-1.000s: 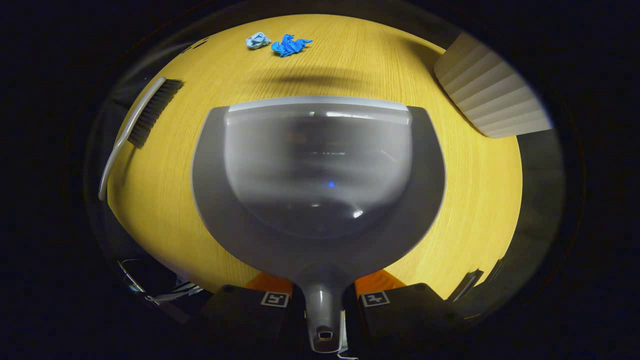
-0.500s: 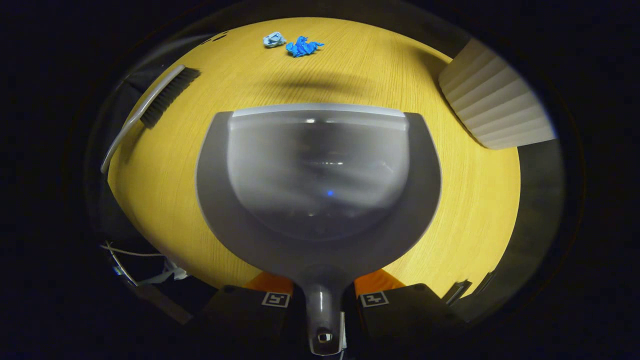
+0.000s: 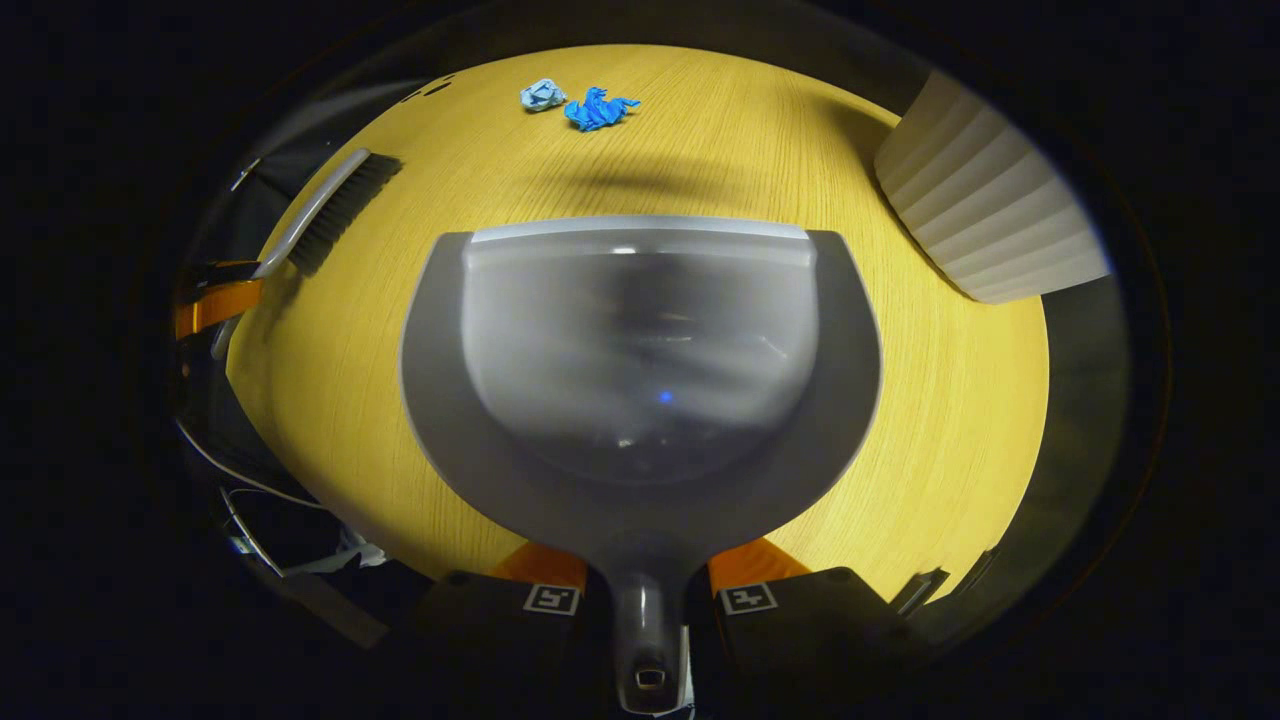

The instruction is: Pick up the small broom and dustpan from the desktop, sweep the trash into the dustpan with the broom, and then empty the trash into the garbage bin.

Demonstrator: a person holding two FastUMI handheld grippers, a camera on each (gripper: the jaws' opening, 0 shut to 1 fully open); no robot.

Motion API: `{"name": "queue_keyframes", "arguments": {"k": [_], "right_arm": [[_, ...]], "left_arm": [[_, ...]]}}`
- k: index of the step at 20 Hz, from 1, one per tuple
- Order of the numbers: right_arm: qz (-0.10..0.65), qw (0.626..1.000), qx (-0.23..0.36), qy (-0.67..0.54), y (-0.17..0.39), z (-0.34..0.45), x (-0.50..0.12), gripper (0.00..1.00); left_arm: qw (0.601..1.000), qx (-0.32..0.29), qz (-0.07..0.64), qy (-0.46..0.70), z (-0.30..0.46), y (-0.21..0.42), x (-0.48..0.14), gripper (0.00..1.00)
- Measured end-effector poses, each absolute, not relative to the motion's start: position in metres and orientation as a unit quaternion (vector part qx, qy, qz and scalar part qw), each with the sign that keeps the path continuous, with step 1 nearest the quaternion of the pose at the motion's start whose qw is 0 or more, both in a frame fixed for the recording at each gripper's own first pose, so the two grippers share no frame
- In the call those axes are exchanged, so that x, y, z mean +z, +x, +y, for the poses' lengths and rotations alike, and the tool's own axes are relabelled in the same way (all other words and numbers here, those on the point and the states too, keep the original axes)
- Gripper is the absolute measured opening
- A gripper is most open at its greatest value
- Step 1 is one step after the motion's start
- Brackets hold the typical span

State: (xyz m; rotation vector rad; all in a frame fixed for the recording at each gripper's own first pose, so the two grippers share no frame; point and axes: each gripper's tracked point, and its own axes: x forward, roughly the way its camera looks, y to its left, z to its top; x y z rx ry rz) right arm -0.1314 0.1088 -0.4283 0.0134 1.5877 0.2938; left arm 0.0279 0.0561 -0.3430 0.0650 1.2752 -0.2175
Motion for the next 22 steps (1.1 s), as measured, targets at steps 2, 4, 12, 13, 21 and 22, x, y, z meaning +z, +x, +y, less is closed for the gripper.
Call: {"name": "queue_keyframes", "arguments": {"k": [2, 4, 12, 13, 21, 22], "right_arm": [[0.709, 0.692, 0.133, 0.008, -0.131, 0.108, -0.429, 0.36], [0.709, 0.693, 0.133, 0.012, -0.131, 0.107, -0.427, 0.36], [0.711, 0.691, 0.126, 0.02, -0.127, 0.108, -0.427, 0.36], [0.712, 0.691, 0.126, 0.022, -0.128, 0.108, -0.427, 0.36], [0.713, 0.691, 0.119, 0.021, -0.129, 0.103, -0.426, 0.36], [0.713, 0.691, 0.118, 0.023, -0.129, 0.103, -0.425, 0.36]], "left_arm": [[0.78, -0.1, 0.617, 0.042, 0.052, 0.031, -0.358, 0.95], [0.763, -0.098, 0.637, 0.051, 0.051, 0.034, -0.368, 0.95], [0.728, -0.11, 0.668, 0.107, 0.045, 0.041, -0.383, 0.58], [0.723, -0.115, 0.671, 0.117, 0.045, 0.041, -0.385, 0.48], [0.728, -0.173, 0.642, 0.165, 0.047, 0.08, -0.369, 0.22], [0.73, -0.176, 0.637, 0.175, 0.047, 0.092, -0.364, 0.22]]}}
